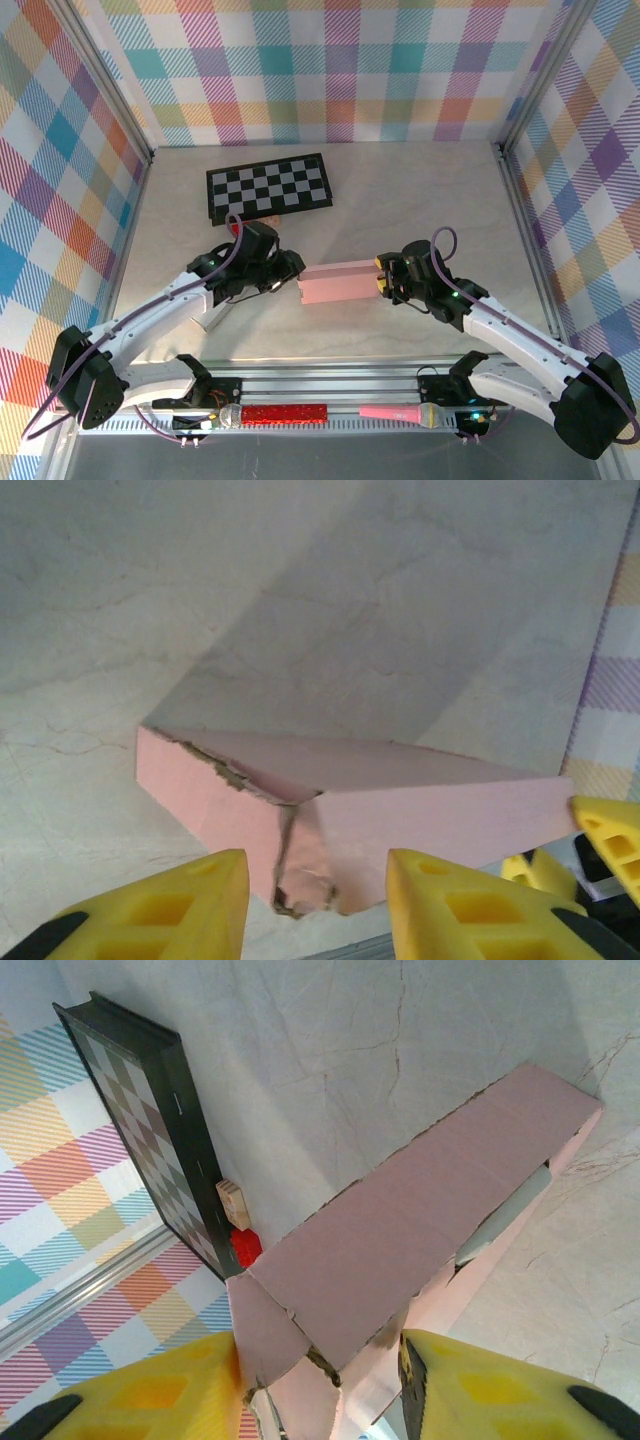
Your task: Fold the paper box
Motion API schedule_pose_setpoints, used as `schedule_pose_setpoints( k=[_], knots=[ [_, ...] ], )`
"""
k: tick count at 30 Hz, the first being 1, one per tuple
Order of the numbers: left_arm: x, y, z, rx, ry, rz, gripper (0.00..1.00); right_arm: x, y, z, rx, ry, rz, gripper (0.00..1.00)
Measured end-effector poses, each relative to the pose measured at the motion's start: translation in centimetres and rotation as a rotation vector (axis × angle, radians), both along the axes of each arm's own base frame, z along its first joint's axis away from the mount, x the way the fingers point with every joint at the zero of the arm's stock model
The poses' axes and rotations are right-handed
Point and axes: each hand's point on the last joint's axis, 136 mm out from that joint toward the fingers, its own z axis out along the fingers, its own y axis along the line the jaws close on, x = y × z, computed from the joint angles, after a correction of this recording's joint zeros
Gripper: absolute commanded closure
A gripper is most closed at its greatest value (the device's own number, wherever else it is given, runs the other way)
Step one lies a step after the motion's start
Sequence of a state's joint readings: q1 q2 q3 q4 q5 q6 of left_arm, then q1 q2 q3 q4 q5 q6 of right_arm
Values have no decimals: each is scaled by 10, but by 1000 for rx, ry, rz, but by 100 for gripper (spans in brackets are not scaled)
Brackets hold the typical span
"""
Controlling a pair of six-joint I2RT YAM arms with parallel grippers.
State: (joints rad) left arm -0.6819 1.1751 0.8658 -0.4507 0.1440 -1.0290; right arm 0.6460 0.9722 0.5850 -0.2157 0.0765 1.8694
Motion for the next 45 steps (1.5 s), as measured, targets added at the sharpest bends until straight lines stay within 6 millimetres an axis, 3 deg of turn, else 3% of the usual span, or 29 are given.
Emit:
schedule_pose_setpoints(
  k=[8,22,28,31,36,45],
  knots=[
    [-7,-1,-18,-16,26,-16,63,-3,0,-3,-5,16,7,57],
    [-11,-5,-19,-77,-16,-42,71,-16,-1,-7,-25,106,39,61],
    [-10,-6,-19,-76,-23,-49,72,-20,-6,-7,-83,125,60,35],
    [-10,-6,-19,-74,-26,-51,72,-18,-8,1,-124,108,79,27],
    [-11,-6,-19,-72,-29,-56,73,-3,6,23,-109,72,90,23],
    [-10,-6,-19,-63,-40,-61,73,-3,13,1,-90,182,44,25]
  ],
)
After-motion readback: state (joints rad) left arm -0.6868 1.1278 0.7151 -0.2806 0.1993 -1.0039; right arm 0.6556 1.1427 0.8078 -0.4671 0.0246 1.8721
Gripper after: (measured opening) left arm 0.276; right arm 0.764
